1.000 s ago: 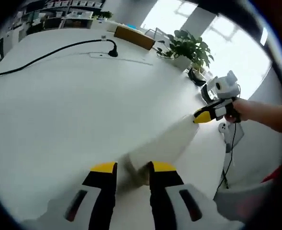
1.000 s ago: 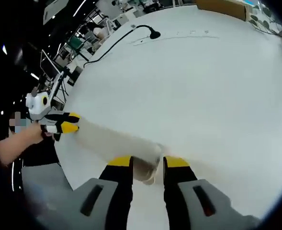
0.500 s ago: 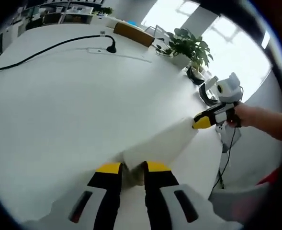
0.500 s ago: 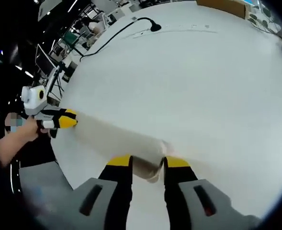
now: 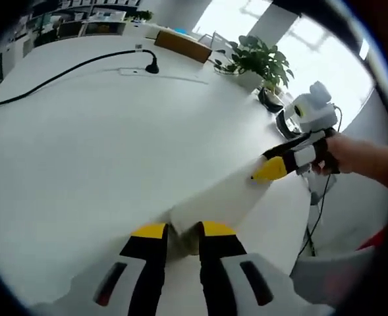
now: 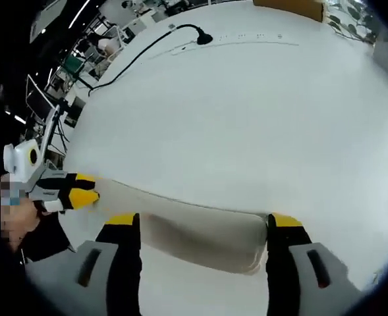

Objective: Arrange the utensils inside the cutlery case until each visible utensil rests in its matching compartment.

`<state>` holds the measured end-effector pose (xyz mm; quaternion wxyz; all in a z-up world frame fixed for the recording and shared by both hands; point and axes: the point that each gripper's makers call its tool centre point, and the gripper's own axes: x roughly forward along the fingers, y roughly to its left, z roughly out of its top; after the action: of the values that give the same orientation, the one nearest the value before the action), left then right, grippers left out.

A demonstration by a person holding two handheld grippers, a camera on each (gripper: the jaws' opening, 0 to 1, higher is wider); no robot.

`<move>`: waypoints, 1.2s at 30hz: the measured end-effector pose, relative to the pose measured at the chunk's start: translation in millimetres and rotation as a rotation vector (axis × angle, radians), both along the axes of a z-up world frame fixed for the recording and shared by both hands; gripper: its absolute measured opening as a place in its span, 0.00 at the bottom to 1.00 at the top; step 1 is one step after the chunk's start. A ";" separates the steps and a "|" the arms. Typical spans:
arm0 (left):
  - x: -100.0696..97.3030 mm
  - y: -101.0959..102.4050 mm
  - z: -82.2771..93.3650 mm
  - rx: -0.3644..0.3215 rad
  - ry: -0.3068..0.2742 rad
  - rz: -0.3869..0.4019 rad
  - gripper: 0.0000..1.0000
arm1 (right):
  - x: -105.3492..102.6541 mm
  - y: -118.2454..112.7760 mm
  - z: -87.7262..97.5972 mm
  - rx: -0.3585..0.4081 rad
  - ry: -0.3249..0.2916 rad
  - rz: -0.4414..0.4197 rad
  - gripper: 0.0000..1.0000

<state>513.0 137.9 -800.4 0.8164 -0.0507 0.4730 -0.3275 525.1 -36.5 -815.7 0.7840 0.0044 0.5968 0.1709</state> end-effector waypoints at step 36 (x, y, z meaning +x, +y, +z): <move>-16.3 8.8 -1.1 -0.006 0.087 0.149 0.18 | -8.8 6.4 2.4 0.060 -0.113 -0.030 0.75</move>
<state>496.7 146.7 -801.5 0.8170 -0.1027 0.5020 -0.2646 516.3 -30.1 -813.3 0.8184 0.0269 0.5461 0.1771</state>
